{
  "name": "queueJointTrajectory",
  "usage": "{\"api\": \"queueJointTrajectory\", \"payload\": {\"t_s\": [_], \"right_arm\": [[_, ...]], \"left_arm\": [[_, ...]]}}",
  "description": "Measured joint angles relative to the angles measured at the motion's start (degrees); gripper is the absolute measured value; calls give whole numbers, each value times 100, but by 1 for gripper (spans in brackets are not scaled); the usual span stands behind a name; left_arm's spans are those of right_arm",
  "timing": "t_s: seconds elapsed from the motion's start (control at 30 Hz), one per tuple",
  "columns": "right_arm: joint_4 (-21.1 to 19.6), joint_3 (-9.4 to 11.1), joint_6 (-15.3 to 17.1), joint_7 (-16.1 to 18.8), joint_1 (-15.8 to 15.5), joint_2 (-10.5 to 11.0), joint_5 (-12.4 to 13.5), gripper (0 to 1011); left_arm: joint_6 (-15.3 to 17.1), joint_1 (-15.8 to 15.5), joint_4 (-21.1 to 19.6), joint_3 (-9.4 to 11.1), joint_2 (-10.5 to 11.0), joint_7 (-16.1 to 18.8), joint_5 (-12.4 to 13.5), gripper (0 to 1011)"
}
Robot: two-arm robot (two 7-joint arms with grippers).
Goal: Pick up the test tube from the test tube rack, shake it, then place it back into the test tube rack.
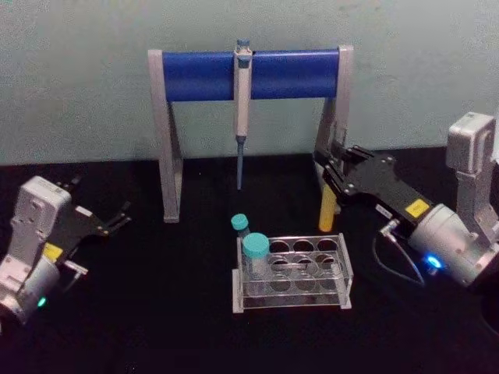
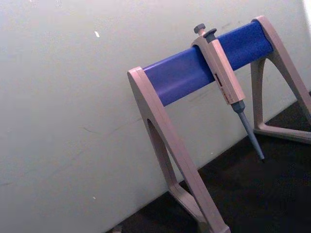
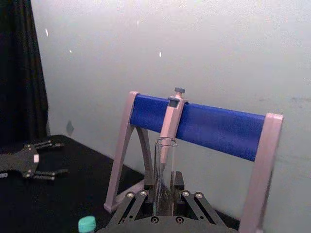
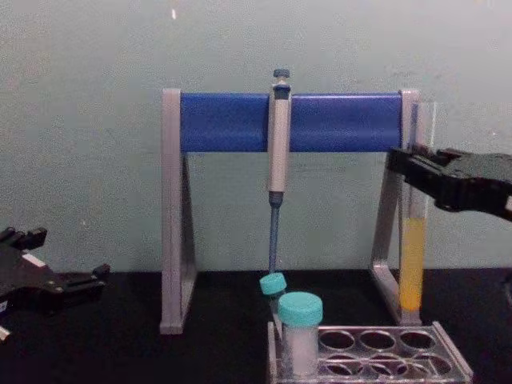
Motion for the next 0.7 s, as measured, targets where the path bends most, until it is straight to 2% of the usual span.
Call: {"api": "queueJointTrajectory", "payload": {"t_s": [0.23, 0.37, 0.5, 0.7], "right_arm": [[-408, 81, 114, 36, -346, 222, -22, 233], [-538, 57, 157, 150, -466, 287, 25, 233], [-565, -37, 179, 293, -483, 291, 111, 233], [-383, -250, 155, 480, -280, 158, 231, 233]], "left_arm": [[0, 0, 0, 0, 0, 0, 0, 1001], [0, 0, 0, 0, 0, 0, 0, 1001], [0, 0, 0, 0, 0, 0, 0, 1001], [0, 0, 0, 0, 0, 0, 0, 1001]]}}
